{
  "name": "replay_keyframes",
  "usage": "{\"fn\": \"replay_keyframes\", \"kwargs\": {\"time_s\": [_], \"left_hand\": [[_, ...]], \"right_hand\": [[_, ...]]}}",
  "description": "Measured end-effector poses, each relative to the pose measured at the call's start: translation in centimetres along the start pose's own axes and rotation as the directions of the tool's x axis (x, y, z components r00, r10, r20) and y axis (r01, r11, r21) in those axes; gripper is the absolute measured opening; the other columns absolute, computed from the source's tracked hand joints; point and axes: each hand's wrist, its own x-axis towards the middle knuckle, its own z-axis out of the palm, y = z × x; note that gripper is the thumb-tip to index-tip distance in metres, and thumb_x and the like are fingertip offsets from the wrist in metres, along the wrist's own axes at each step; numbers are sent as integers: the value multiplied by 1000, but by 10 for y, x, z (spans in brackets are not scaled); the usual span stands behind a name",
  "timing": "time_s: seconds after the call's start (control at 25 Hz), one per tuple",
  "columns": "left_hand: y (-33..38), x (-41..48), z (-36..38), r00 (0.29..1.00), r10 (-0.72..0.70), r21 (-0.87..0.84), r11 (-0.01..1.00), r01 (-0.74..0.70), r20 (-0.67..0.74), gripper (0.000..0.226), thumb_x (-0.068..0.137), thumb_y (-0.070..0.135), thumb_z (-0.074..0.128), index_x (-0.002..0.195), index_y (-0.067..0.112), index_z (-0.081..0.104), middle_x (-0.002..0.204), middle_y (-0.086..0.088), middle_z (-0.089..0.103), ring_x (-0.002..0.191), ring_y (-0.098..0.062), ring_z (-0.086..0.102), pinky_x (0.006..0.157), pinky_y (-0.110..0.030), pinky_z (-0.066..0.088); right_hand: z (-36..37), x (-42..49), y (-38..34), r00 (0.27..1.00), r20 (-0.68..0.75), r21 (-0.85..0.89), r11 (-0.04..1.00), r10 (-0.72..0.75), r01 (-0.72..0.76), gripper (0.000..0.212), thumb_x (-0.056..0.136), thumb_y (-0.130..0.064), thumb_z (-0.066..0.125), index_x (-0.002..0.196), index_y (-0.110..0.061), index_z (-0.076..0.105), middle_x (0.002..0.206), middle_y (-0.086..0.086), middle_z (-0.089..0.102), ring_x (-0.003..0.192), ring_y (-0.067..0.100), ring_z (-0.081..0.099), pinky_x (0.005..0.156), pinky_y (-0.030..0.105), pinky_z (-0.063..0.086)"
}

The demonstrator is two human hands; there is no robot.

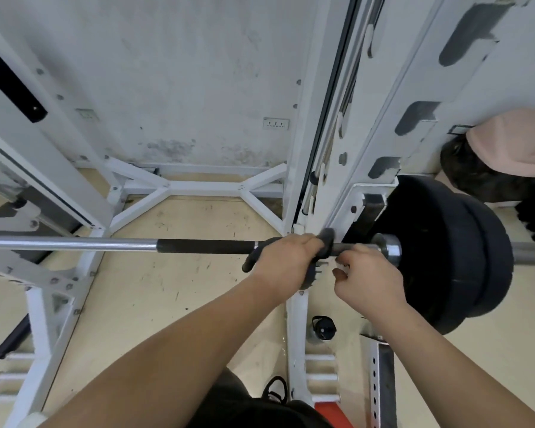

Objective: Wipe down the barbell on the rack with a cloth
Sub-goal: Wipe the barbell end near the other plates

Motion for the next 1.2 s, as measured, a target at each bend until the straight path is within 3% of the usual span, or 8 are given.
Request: {"fn": "replay_keyframes", "kwargs": {"time_s": [0.08, 0.2, 0.28, 0.4, 0.56, 0.76, 0.96, 1.2], "left_hand": [[-15, -46, -7, 941, -284, -182, 951, 251, -186, 20, 98, 20, 58, 117, 23, 62, 105, 5, 68, 91, -17, 63, 73, -29, 40], [-40, -99, -12, 490, -847, -670, 487, 560, -207, 18, 106, 23, 49, 117, 18, 63, 94, 9, 65, 96, -19, 64, 78, -25, 38], [-60, -111, -13, 204, -978, -874, 129, 469, -35, 17, 107, 24, 48, 114, 15, 60, 97, 0, 65, 102, -28, 64, 81, -34, 43], [-87, -109, -23, -49, -984, -976, -175, 131, 170, 23, 107, 25, 47, 121, 12, 60, 113, -10, 67, 102, -27, 64, 89, -37, 50], [-95, -79, -26, -19, -946, -927, -313, -209, 323, 32, 108, 23, 44, 135, 11, 57, 125, -10, 66, 102, -25, 64, 86, -33, 50], [-59, -73, -11, 217, -908, -933, -356, 47, 357, 18, 106, 18, 50, 112, 9, 64, 110, -9, 70, 101, -23, 66, 96, -39, 51], [-79, -68, -13, -63, -980, -980, -194, 43, 191, 21, 106, 19, 48, 121, 7, 56, 110, -10, 61, 102, -29, 61, 94, -34, 46], [1, -22, 16, 214, -929, -945, -264, 191, 303, 20, 106, 23, 52, 115, 6, 56, 110, -14, 68, 93, -26, 67, 94, -41, 54]], "right_hand": [[2, -2, -12, 998, -35, 65, 997, -45, 47, 18, 92, -32, 61, 104, -26, 73, 107, -9, 64, 105, 17, 60, 71, 32, 52], [6, -4, -40, 994, -19, 257, 961, -104, 105, 13, 93, -34, 63, 98, -28, 74, 100, -12, 66, 97, 14, 63, 76, 38, 57], [12, -3, -60, 989, 60, 366, 925, -136, 105, 13, 93, -35, 65, 100, -29, 74, 95, -13, 67, 91, 11, 64, 79, 38, 57], [18, 3, -81, 976, 159, 441, 895, -152, 68, 10, 92, -37, 67, 98, -32, 74, 83, -16, 68, 80, 6, 65, 80, 38, 58], [24, 7, -91, 967, 223, 495, 869, -123, -3, 10, 90, -35, 70, 82, -31, 73, 72, -13, 70, 72, 10, 66, 77, 39, 59], [26, 8, -80, 975, 207, 514, 857, -85, -35, 6, 90, -32, 71, 86, -31, 74, 80, -14, 74, 81, 9, 69, 83, 41, 59], [16, -5, -38, 992, -86, 257, 960, -96, 115, 14, 89, -31, 71, 101, -27, 78, 94, -11, 67, 94, 15, 65, 75, 38, 57], [19, -13, 21, 993, -119, 141, 989, -22, 39, 25, 86, -24, 74, 110, -15, 76, 107, -5, 58, 106, 18, 58, 71, 37, 57]]}}
